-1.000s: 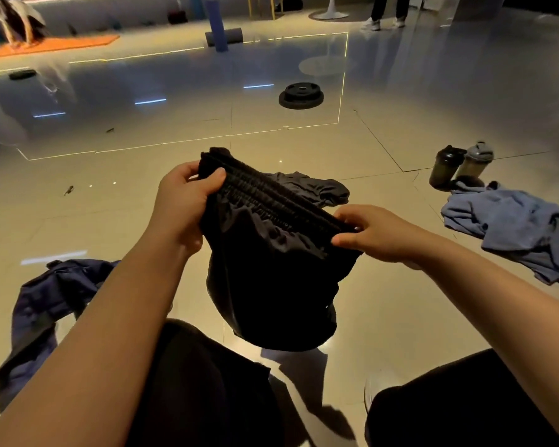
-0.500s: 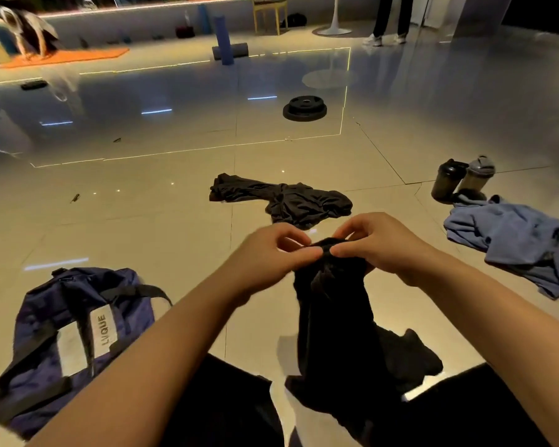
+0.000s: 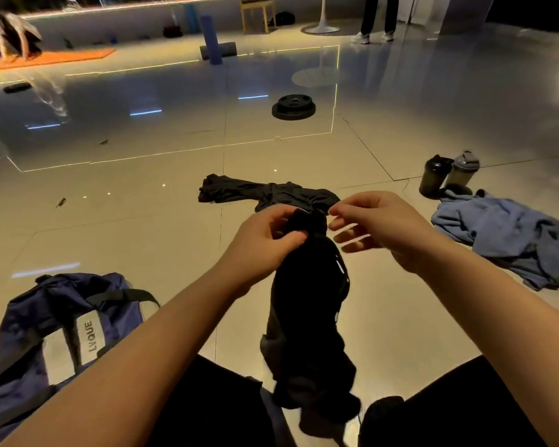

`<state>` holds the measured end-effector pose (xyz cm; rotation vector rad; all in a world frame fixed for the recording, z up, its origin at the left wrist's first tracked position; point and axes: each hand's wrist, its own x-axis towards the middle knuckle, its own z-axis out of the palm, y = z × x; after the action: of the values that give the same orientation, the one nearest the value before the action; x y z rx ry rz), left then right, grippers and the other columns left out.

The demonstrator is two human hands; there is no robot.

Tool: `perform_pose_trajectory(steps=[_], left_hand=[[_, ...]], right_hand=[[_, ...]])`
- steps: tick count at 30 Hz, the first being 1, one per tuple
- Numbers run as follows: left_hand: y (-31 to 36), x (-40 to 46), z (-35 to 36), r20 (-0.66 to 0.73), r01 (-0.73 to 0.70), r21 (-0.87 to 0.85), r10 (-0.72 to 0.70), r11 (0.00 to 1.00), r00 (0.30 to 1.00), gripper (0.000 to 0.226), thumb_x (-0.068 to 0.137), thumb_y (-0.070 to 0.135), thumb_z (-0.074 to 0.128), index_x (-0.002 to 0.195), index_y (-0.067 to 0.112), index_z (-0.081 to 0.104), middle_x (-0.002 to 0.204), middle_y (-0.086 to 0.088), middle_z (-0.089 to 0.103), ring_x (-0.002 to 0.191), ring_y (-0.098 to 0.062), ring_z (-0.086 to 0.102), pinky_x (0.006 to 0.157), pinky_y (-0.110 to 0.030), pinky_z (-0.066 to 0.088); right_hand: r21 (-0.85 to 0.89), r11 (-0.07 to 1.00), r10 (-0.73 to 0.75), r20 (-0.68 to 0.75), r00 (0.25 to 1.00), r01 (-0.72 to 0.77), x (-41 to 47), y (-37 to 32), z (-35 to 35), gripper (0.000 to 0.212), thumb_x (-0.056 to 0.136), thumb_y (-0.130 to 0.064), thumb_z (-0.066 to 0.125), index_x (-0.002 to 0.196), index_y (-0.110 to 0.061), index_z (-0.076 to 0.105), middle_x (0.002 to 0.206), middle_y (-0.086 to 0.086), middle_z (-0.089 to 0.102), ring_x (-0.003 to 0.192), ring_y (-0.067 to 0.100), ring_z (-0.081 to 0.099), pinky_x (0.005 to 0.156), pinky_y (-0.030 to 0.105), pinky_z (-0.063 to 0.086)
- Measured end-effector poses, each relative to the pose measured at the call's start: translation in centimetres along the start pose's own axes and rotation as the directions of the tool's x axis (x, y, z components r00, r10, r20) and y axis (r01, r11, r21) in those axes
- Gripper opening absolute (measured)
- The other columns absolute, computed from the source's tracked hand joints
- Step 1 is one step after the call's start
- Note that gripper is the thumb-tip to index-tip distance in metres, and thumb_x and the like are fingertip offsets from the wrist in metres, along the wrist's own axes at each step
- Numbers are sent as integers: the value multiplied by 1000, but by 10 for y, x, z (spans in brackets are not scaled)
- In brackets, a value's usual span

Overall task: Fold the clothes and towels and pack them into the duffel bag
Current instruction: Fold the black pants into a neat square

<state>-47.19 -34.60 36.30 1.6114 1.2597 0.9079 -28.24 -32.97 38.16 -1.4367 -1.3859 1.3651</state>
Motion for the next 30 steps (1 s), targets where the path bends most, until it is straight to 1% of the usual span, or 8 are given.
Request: perform_pose_trajectory(steps=[3, 9, 13, 16, 19, 22, 28, 30], left_hand=[[5, 0, -15, 70, -54, -149, 65, 987, 995, 28, 94, 2, 51, 116, 17, 62, 105, 2, 69, 98, -10, 66, 78, -20, 52], [9, -12, -37, 113, -103, -410, 162, 907, 980, 33, 86, 12, 49, 117, 15, 61, 104, 1, 69, 99, -14, 65, 75, -20, 51], [8, -19, -51, 84, -126, -530, 200, 838, 976, 23, 80, 24, 73, 103, 28, 73, 101, 4, 70, 95, -12, 66, 73, -20, 53], [7, -21, -57, 84, -135, -577, 223, 806, 971, 39, 66, 37, 82, 103, 28, 74, 102, 4, 70, 96, -12, 65, 75, -22, 54], [6, -22, -60, 154, -111, -573, 240, 812, 959, 37, 67, 36, 83, 102, 28, 73, 98, 4, 69, 91, -11, 65, 74, -22, 54], [7, -24, -62, 236, -113, -565, 292, 817, 927, 30, 75, 33, 77, 104, 28, 71, 97, 5, 67, 91, -10, 64, 76, -23, 53], [3, -28, -67, 289, -117, -566, 329, 816, 899, 22, 82, 24, 70, 104, 23, 68, 96, 4, 64, 90, -13, 61, 78, -25, 51], [0, -29, -69, 311, -105, -572, 333, 814, 890, 22, 84, 26, 69, 105, 22, 68, 96, 3, 64, 89, -13, 61, 78, -25, 51]], right_hand=[[-237, 969, -91, -88, 992, 68, 12, 4, -17, 16, 96, -8, 52, 105, -13, 64, 102, 10, 67, 87, 21, 64, 76, 32, 54], [-495, 869, 22, 28, 999, -5, 28, 21, -44, 32, 97, -4, 47, 123, -18, 58, 114, 11, 60, 110, 33, 57, 91, 43, 51], [-477, 878, -21, 42, 999, 38, 30, 27, -48, 28, 97, -7, 50, 116, -25, 60, 114, 9, 61, 106, 31, 59, 82, 34, 52], [-394, 916, -17, 160, 987, 80, 27, 28, -48, 31, 98, -9, 48, 109, -36, 59, 117, 4, 58, 108, 21, 57, 80, 28, 51], [-373, 924, 36, 298, 954, 82, 24, 33, -40, 49, 98, -1, 44, 118, -44, 53, 131, 0, 50, 116, 16, 52, 91, 32, 48], [-365, 926, 9, 289, 957, 101, 27, 38, -38, 62, 95, 5, 43, 129, -46, 47, 145, 0, 37, 121, 17, 47, 101, 37, 44], [-511, 858, 194, 422, 885, 55, 33, 52, -36, 27, 90, -5, 60, 102, -29, 62, 123, -7, 55, 121, 22, 52, 97, 39, 45], [-490, 868, 144, 399, 906, 78, 34, 51, -36, 37, 90, -7, 62, 109, -37, 55, 131, -3, 48, 118, 22, 53, 93, 37, 47]])
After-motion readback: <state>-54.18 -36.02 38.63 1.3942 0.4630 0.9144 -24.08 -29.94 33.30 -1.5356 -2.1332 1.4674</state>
